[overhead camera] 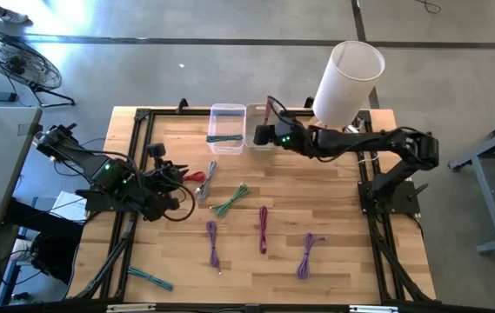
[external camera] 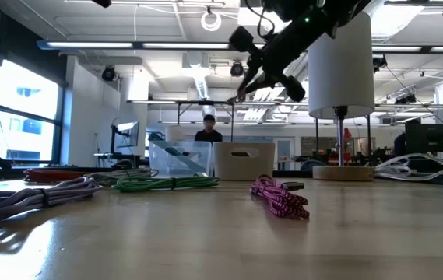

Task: Pick & Place USB Port
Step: Put the pink charger cable into the gray bin

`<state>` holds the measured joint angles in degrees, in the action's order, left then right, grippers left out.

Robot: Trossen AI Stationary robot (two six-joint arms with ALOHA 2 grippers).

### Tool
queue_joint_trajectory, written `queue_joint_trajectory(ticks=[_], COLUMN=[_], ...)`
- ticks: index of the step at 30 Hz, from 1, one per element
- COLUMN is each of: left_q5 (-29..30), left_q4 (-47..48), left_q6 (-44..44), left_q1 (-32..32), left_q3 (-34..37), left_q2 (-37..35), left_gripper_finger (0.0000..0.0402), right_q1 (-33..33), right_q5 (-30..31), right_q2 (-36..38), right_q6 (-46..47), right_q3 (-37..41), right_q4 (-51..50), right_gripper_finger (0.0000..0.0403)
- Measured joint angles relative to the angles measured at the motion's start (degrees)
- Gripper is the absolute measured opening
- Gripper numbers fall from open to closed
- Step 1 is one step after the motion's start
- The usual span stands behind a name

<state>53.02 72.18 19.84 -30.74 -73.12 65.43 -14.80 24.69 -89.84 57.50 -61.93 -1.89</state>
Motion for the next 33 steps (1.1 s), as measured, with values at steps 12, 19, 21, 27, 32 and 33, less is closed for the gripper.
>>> queue_joint_trajectory(ticks=[12,19,21,27,32,33], left_q5=[-1.39,-0.06,-0.01,-0.31,-1.57,-1.80], left_q4=[-0.01,0.00,0.00,0.35,1.05,1.11], left_q6=[0.01,0.00,0.00,0.00,0.00,0.00], left_q1=[0.00,0.00,-0.02,0.00,0.00,0.00], left_q3=[0.00,0.00,0.00,0.00,0.00,0.00], left_q2=[0.00,0.00,0.00,0.00,0.00,0.00], left_gripper_finger=[0.0046,0.0046,0.0046,0.0046,0.0046,0.0046], right_q1=[-2.21,-4.51,-4.88,-5.16,-5.27,-5.50], right_q5=[2.16,0.79,-0.06,-3.39,-3.35,-3.44], right_q2=[0.03,-0.60,-1.49,-5.09,-6.47,-6.57], right_q6=[1.18,1.59,1.97,3.71,4.19,4.19], right_q3=[0.00,-0.02,-0.02,-0.02,-0.02,-0.02], right_q4=[-9.49,-9.38,-8.99,-4.90,-4.11,-4.13], right_gripper_finger=[0.0017,0.0017,0.0017,0.0017,0.0017,0.0017])
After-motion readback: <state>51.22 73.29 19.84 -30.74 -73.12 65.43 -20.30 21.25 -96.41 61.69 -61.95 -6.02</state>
